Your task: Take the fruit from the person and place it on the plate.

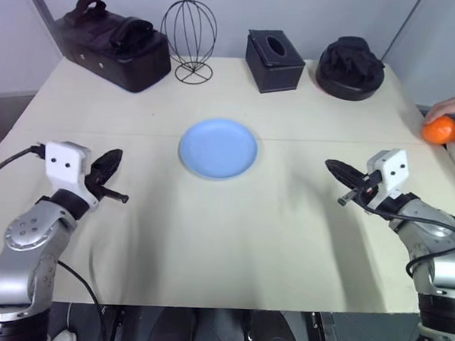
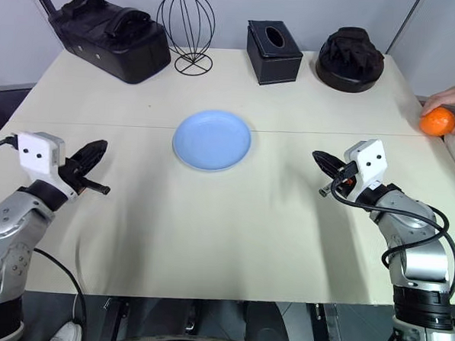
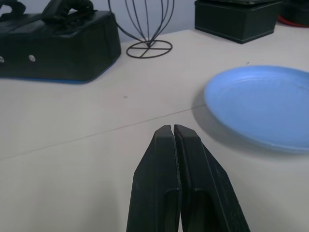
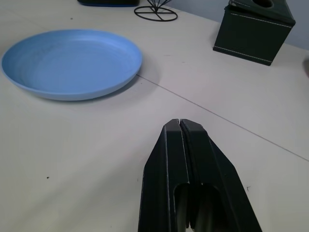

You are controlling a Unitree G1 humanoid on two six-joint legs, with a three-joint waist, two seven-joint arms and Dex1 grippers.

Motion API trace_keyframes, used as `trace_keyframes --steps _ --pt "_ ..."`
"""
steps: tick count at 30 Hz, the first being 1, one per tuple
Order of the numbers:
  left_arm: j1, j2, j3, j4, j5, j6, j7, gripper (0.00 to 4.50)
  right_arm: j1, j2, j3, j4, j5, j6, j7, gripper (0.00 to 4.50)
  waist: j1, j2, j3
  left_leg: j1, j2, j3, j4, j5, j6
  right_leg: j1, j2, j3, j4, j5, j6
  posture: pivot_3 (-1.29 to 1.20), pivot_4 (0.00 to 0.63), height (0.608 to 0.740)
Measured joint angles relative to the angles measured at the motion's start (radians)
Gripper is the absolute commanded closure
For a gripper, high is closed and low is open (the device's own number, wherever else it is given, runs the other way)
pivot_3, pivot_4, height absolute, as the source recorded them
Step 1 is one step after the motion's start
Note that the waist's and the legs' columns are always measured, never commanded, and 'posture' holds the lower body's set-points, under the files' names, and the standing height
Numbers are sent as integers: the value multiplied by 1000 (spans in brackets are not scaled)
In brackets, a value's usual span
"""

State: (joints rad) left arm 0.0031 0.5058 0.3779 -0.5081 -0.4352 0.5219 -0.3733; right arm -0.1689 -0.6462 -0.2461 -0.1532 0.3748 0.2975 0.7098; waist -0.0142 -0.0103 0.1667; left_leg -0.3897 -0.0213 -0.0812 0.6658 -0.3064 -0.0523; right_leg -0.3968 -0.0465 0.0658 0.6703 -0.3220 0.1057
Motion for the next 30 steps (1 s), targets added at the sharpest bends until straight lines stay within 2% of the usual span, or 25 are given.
trace_keyframes --steps 30 --pt "-17 0 0 17 -37 14 11 4435 21 3 0 2 -7 -1 -31 4500 1 0 0 0 0 0 0 0 0 0 0 0 0 0 0 0 150 740"
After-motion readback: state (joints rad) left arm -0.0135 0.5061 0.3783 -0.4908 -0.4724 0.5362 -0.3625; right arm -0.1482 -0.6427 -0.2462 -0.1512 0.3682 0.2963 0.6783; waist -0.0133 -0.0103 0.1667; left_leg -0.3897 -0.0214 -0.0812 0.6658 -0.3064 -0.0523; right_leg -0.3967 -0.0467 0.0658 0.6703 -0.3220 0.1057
